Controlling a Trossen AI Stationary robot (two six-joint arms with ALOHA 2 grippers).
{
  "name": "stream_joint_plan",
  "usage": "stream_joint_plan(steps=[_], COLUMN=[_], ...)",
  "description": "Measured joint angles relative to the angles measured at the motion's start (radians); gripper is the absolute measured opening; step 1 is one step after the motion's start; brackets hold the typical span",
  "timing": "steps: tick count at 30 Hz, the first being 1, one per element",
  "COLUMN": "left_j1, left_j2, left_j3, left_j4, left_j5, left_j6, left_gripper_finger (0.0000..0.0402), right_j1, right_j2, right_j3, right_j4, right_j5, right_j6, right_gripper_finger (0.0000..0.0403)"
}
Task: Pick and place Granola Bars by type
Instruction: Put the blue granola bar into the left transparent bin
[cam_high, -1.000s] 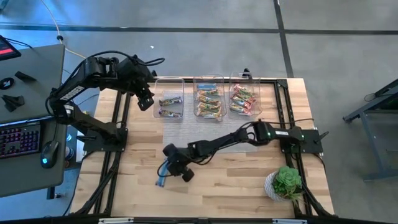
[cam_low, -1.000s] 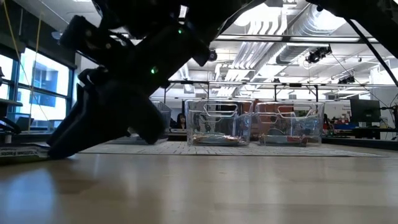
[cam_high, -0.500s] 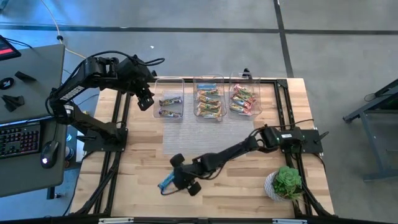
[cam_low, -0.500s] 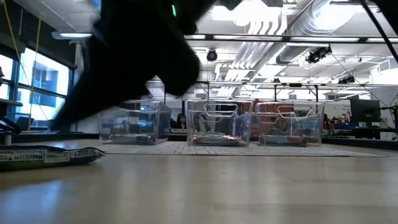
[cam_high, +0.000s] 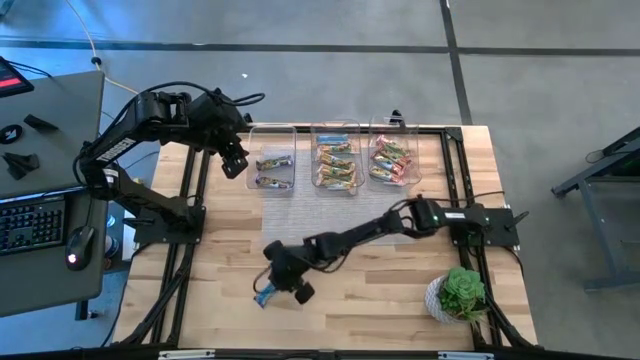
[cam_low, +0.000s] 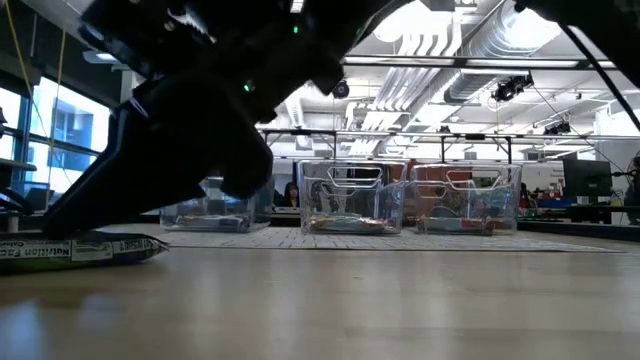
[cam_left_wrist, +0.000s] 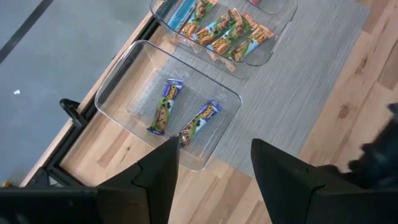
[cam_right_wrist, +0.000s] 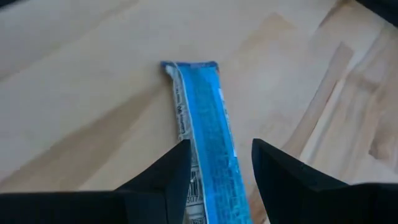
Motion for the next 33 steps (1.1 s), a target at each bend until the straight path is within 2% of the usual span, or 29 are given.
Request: stream_joint_plan(steps=[5, 12, 17, 27, 31, 33], left_j1=[0.0, 0.0, 0.0, 0.0, 0.0, 0.0], left_j2=[0.0, 0.0, 0.0, 0.0, 0.0, 0.0], left_j3=[0.0, 0.0, 0.0, 0.0, 0.0, 0.0], left_j4=[0.0, 0.0, 0.0, 0.0, 0.0, 0.0], left_j5=[0.0, 0.0, 0.0, -0.001, -0.001, -0.001], left_j6=[0.0, 0.007, 0.007, 0.007, 0.007, 0.007], left_gripper_finger=[0.0193, 0.0193, 0.0193, 0.0193, 0.0193, 0.0193], right_j1=[-0.043, -0.044, -0.042, -0.042, -0.043, -0.052], right_j2=[0.021, 0.067, 0.068, 0.054, -0.009, -0.071], right_j3=[0.002, 0.005, 0.005, 0.002, -0.004, -0.004], right_j4=[0.011, 0.012, -0.001, 0.022, -0.036, -0.074], right_j5=[-0.162, -0.173, -0.141, -0.127, -0.116, -0.069], right_j6=[-0.014, -0.022, 0.001, 0.098, 0.083, 0.02], right_gripper_finger=[0.0154, 0.0154, 0.0149, 0.0066, 0.0058, 0.0061])
